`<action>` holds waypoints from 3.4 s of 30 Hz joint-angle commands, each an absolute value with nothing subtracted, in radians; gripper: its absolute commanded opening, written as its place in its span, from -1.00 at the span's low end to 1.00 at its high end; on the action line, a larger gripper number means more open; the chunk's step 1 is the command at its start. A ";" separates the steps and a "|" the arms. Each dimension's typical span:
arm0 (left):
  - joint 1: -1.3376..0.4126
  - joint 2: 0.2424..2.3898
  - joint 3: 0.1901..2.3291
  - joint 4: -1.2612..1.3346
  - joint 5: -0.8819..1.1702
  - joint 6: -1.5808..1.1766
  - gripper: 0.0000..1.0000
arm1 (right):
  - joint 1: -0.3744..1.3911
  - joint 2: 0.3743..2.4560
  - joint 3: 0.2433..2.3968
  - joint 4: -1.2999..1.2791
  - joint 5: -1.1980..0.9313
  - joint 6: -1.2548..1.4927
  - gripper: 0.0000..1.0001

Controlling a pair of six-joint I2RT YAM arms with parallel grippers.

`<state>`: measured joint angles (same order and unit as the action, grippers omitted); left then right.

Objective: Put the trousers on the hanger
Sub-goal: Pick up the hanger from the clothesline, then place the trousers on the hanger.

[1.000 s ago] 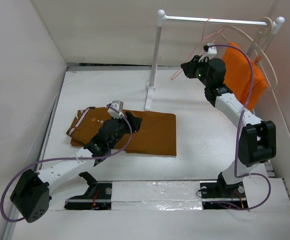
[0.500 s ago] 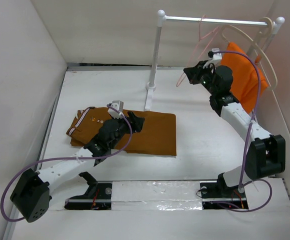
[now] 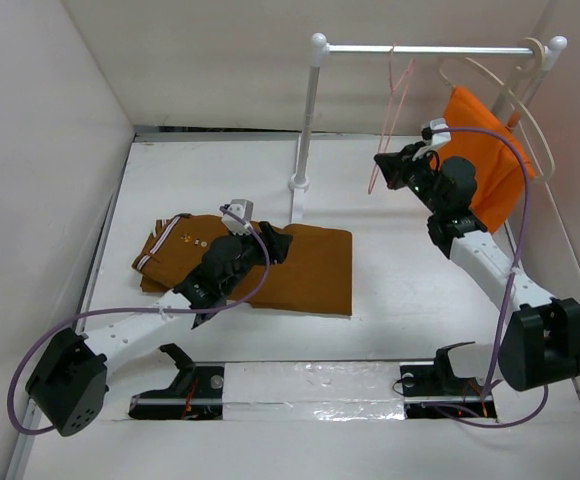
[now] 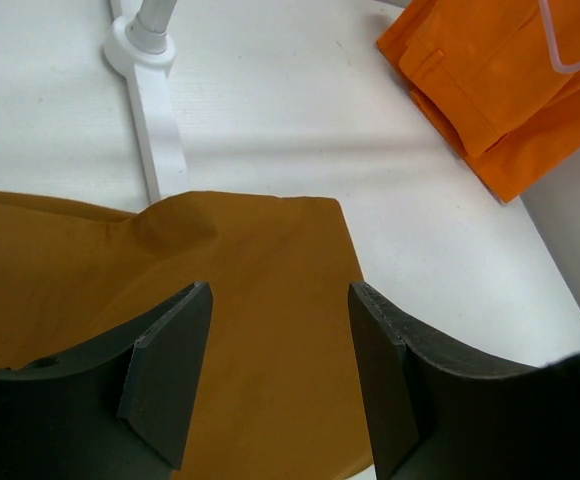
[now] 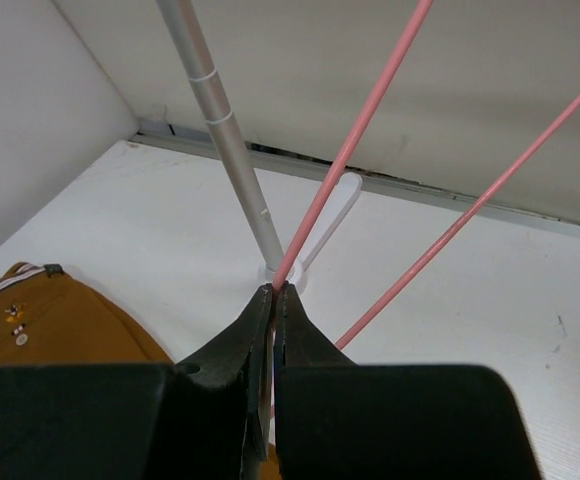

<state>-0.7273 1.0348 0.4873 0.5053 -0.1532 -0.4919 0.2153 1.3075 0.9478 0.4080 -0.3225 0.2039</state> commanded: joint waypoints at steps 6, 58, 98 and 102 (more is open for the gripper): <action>-0.730 1.124 0.647 0.578 -0.072 -0.505 0.07 | 0.158 1.299 0.994 0.417 -0.451 0.135 -1.00; -0.956 1.865 1.502 0.420 -0.495 -0.341 -0.33 | 0.433 0.890 0.402 0.396 -0.275 0.149 -1.00; -1.121 1.750 0.788 0.856 -0.761 -0.974 -1.00 | 0.508 1.115 0.344 0.420 -0.279 0.155 -0.31; -1.121 1.753 0.785 0.817 -0.770 -0.989 -1.00 | 0.518 1.204 0.356 0.463 -0.221 0.179 -0.14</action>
